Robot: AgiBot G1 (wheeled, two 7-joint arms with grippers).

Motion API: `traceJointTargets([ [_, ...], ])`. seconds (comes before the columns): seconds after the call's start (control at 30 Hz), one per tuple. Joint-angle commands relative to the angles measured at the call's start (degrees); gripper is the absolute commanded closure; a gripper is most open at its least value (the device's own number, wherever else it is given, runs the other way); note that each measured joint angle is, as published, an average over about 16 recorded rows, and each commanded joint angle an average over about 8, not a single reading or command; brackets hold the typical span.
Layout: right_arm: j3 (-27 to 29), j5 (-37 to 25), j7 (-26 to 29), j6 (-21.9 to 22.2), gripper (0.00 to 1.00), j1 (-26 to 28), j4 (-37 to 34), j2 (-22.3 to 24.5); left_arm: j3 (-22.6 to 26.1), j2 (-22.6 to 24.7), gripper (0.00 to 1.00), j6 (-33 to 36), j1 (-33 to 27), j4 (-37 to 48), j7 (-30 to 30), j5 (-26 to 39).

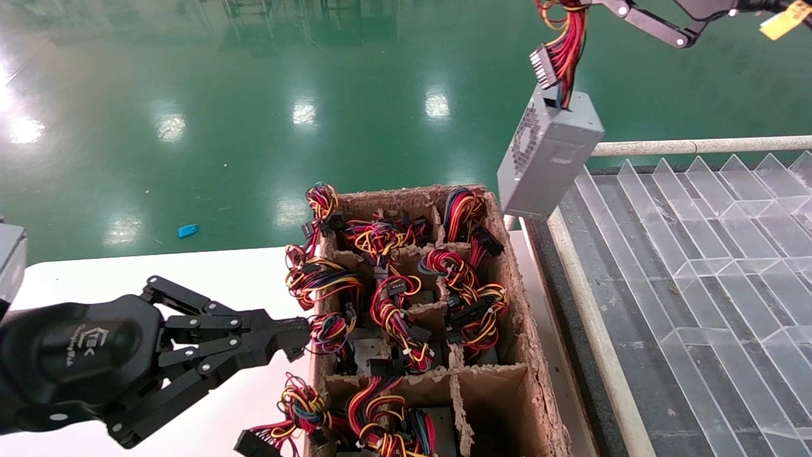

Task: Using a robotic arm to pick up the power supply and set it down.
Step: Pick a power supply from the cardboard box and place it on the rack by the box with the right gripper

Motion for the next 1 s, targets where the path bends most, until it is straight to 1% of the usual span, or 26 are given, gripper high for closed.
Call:
traceJointTargets([
  [0.03,-0.3,-1.1,-1.4,0.6,1.0,0.5,-2.0,-0.4,0.0,0.0,1.0,0.0,0.0,0.0,0.0,0.0],
  [0.3,-1.7,-5.0,-8.0,3.7,1.0,2.5,-11.0,-2.6,0.0,0.0,1.0,0.0,0.0,0.0,0.0,0.0],
  [0.57,-3.0,-8.6,-16.8,7.9,1.0,4.3,-20.1,-5.3,0.0,0.0,1.0,0.0,0.0,0.0,0.0,0.0],
  [0.77,-3.5,-9.8,-23.3,10.7,1.0,5.5,-26.9,-7.3,0.0,0.0,1.0,0.0,0.0,0.0,0.0,0.0],
  [1.0,-3.8,-10.7,-29.4,13.4,1.0,6.8,-34.3,-9.2,0.0,0.0,1.0,0.0,0.0,0.0,0.0,0.0],
])
